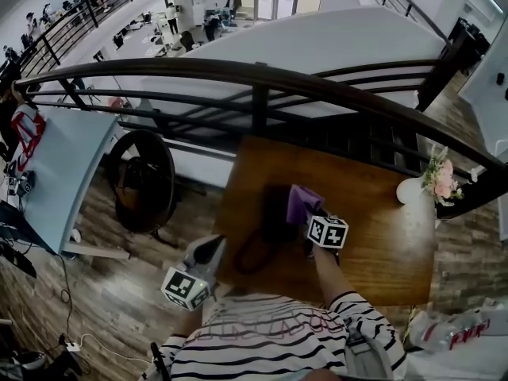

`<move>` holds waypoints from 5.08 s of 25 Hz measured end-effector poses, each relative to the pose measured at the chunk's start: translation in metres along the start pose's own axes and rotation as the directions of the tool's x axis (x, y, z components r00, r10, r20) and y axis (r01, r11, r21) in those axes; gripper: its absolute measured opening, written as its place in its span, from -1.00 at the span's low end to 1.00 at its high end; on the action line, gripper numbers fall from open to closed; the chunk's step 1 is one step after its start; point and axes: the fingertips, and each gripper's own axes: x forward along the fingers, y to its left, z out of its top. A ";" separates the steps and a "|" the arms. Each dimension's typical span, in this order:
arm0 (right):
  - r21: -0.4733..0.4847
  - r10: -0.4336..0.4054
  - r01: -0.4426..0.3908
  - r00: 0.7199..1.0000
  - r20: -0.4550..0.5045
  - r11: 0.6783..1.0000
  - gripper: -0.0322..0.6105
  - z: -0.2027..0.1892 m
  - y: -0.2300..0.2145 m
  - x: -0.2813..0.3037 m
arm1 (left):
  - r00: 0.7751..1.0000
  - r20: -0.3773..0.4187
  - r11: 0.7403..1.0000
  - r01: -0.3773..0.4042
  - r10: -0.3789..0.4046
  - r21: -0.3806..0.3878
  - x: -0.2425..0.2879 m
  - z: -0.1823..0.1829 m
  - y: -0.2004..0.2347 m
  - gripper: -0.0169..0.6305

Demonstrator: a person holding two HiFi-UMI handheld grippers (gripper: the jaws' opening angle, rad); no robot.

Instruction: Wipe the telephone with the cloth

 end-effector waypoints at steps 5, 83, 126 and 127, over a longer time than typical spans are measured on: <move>0.004 -0.009 0.009 1.000 0.006 1.000 -0.78 -0.003 0.000 -0.012 | 1.000 0.006 1.000 0.007 -0.007 -0.002 -0.005 0.000 -0.004 -0.94; 0.030 0.063 -0.060 0.992 -0.112 0.998 -0.79 -0.099 -0.004 -0.049 | 0.997 0.030 0.996 -0.075 0.077 -0.052 -0.048 -0.019 -0.050 -0.94; 0.051 0.356 -0.367 0.921 0.156 0.929 -0.78 -0.088 0.029 -0.271 | 0.995 0.081 0.996 -0.054 0.059 -0.070 -0.052 -0.043 -0.177 -0.94; 0.053 0.353 -0.364 0.923 0.157 0.930 -0.79 -0.089 0.028 -0.272 | 0.995 0.079 0.996 -0.052 0.058 -0.071 -0.052 -0.043 -0.178 -0.94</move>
